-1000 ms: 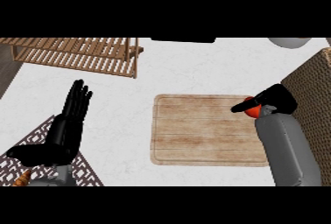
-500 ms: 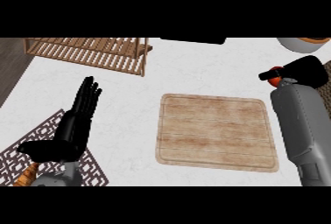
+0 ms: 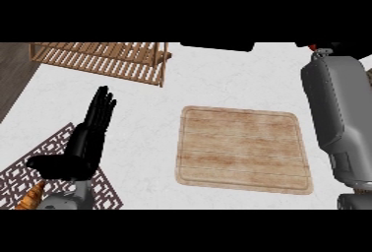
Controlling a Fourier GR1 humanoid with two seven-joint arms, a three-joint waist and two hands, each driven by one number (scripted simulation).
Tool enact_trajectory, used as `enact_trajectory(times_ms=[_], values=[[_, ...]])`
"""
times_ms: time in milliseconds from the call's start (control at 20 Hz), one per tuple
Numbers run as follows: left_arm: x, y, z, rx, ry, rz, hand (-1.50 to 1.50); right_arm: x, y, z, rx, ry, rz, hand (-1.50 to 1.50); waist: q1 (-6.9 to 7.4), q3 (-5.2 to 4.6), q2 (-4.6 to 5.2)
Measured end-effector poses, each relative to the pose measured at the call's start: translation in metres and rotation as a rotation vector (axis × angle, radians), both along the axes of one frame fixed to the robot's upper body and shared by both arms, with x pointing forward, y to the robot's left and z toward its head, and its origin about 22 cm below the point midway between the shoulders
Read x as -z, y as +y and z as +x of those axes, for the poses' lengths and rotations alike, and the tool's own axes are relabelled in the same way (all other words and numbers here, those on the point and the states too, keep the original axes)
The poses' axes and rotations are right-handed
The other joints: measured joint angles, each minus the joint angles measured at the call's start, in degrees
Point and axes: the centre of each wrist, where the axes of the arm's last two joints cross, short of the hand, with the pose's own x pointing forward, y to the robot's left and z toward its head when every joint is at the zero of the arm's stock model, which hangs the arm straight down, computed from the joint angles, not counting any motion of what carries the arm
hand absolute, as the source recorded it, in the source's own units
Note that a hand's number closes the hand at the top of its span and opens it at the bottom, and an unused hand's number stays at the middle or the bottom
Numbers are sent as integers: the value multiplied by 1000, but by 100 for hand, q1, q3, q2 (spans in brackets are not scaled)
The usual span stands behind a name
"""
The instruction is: Pick the tomato from the cutting board and place it in the basket
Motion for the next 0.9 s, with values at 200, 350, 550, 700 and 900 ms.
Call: enact_trajectory(times_ms=[200,350,550,700,900], values=[[1,4,1,-9,6,0,0,-16,13,7,23,-56,-23,150,-83,-3,-28],[3,8,1,-22,10,4,0,-24,12,11,69,-67,-28,150,-148,-6,-44],[1,7,3,-38,13,1,0,-19,7,13,129,-34,-43,150,-260,-6,-74],[3,8,1,-49,17,2,0,-17,0,15,175,-2,-53,150,-322,-5,-95],[1,11,-1,-66,26,1,0,-12,-4,14,216,25,-62,150,-426,-3,-142]])
